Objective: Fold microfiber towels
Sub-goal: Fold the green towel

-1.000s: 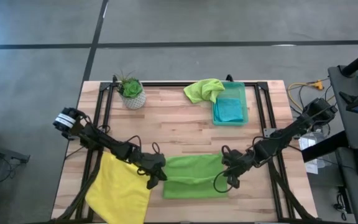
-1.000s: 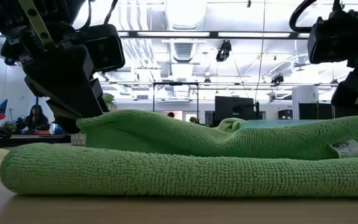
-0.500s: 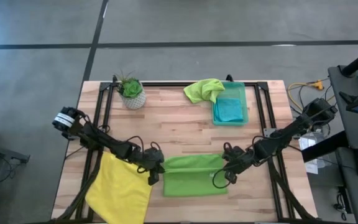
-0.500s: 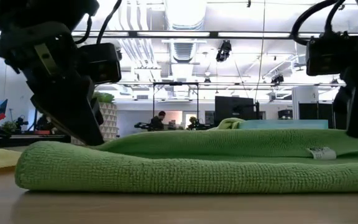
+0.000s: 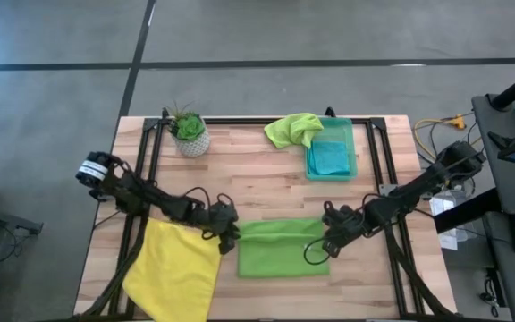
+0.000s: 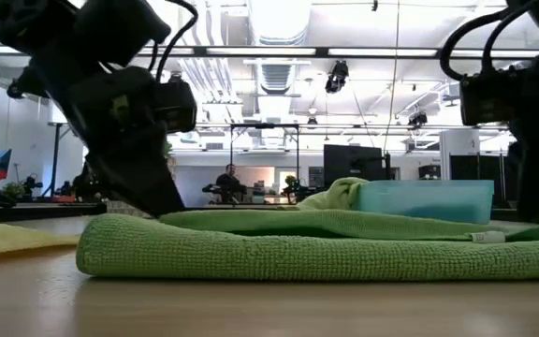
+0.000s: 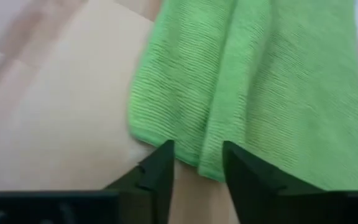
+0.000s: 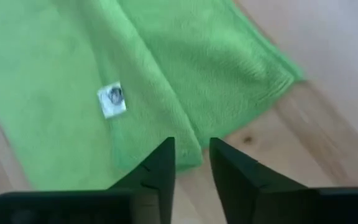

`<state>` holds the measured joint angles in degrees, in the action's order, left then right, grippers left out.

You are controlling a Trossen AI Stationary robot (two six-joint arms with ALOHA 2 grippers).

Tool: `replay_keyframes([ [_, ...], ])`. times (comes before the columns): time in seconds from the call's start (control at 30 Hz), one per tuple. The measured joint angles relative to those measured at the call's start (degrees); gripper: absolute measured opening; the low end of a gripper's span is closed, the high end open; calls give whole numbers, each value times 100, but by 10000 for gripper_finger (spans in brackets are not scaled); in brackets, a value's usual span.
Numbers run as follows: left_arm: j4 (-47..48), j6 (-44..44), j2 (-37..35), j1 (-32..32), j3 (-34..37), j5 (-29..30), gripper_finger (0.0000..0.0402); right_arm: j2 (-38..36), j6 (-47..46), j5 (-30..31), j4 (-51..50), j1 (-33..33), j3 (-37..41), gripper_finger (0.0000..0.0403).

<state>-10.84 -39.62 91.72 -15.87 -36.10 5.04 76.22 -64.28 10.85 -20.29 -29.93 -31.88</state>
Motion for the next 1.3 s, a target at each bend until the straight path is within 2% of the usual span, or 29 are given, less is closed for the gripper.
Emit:
replay_keyframes([
  [0.1,106,-4,-143,107,0,5,165,-165,157,142,99,-8,0,124],
  [0.23,155,0,-269,189,0,2,195,-290,1468,40,918,-202,0,142],
  [0.3,145,2,-306,204,0,2,200,-245,2119,-24,1210,-364,-4,142],
  [0.4,152,-9,-322,204,0,0,201,-17,2607,-31,1148,-507,-58,135],
  [0.8,133,-46,-347,204,0,-15,200,1025,3321,126,618,-568,-371,131],
  [0.93,132,-52,-347,204,0,-18,200,1246,3306,161,261,-568,-638,107],
  [1.13,115,-52,-360,204,-2,-22,200,1141,3313,424,81,-516,-981,19],
  [1.3,105,-49,-362,204,-34,-23,200,939,2695,426,58,-355,-946,13],
])
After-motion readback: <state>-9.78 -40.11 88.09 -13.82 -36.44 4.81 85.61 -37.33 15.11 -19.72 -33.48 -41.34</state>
